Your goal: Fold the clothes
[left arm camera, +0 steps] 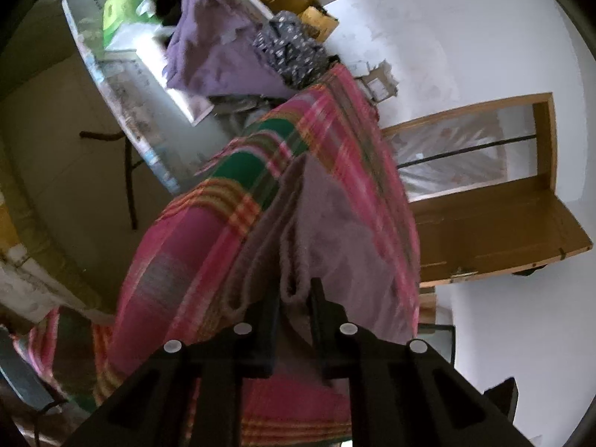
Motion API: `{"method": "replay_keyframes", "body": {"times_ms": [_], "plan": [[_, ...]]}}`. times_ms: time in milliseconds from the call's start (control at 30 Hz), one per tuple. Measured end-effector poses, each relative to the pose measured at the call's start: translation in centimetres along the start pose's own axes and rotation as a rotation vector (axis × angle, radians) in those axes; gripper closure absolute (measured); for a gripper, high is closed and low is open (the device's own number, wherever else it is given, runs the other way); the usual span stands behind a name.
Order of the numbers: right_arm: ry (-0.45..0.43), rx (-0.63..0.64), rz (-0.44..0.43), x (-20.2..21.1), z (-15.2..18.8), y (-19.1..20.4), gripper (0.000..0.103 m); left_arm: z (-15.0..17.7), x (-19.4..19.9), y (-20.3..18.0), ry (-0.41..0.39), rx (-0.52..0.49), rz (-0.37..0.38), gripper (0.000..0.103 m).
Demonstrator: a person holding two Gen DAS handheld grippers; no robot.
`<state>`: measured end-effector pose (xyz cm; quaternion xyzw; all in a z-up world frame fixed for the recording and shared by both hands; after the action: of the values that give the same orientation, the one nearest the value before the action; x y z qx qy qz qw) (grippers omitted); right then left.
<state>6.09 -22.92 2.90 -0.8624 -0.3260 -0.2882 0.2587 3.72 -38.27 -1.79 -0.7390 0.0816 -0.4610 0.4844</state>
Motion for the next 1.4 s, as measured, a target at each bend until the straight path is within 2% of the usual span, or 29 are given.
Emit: {"method": "replay_keyframes", "body": {"times_ms": [133, 233, 300, 333, 400, 433, 533, 667, 733, 967, 1133, 1200, 1267, 1400], "plan": [[0.06, -0.005, -0.033, -1.8, 1.4, 0.7, 0.1, 0.2, -0.4, 1.3, 0.008, 0.022, -0.027, 0.089], [0.059, -0.037, -0.043, -1.9, 1.5, 0.4, 0.1, 0.2, -0.4, 1.3, 0.002, 0.015, -0.027, 0.089], [0.042, -0.08, -0.077, -1.6, 1.3, 0.0, 0.092, 0.1, -0.4, 1.3, 0.002, 0.015, -0.033, 0.089], [0.042, -0.093, -0.1, -1.5, 1.3, -0.1, 0.08, 0.1, -0.5, 1.4, 0.001, 0.017, -0.032, 0.089], [0.049, -0.095, -0.122, -1.6, 1.6, 0.2, 0.067, -0.1, -0.5, 1.5, -0.001, 0.022, -0.028, 0.089], [0.053, -0.09, -0.13, -1.7, 1.9, 0.5, 0.067, -0.1, -0.5, 1.4, -0.004, 0.023, -0.028, 0.089], [0.07, -0.067, -0.143, -2.2, 2.7, 1.6, 0.067, -0.3, -0.4, 1.4, -0.015, 0.021, -0.027, 0.089], [0.087, -0.081, -0.087, -3.2, 2.9, 1.7, 0.067, -0.4, 0.2, 0.8, -0.032, 0.012, -0.009, 0.09], [0.073, -0.1, -0.099, -3.2, 2.7, 1.6, 0.067, -0.6, 0.6, 0.3, -0.048, 0.012, 0.011, 0.09], [0.053, -0.091, -0.02, -3.1, 2.1, 1.3, 0.067, -0.8, 1.5, -1.7, -0.075, -0.016, 0.057, 0.09], [0.085, -0.108, 0.066, -2.9, 3.2, -0.5, 0.067, -0.8, 2.0, -2.8, -0.093, -0.029, 0.094, 0.09], [0.086, -0.113, 0.109, -2.6, 3.3, -1.3, 0.074, -0.8, 2.1, -3.0, -0.096, -0.031, 0.098, 0.09], [0.084, -0.113, 0.148, -2.2, 3.4, -2.1, 0.096, -0.8, 2.0, -2.9, -0.095, -0.029, 0.097, 0.09], [0.05, -0.076, 0.225, -0.5, 3.1, -3.0, 0.097, -0.3, 1.6, -2.4, -0.079, -0.029, 0.074, 0.09]]}}
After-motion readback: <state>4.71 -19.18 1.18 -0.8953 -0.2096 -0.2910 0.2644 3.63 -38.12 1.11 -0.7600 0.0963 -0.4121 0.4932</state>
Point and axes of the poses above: each gripper's, at about its wrist camera, not at the fingertips, and x roughly against the way its jaws point, y to its left, z to its underside, the point moved 4 cm from there along -x, roughly the way its jaws point, and after that the axes turned 3 degrees about x, right-handed, at the moved point
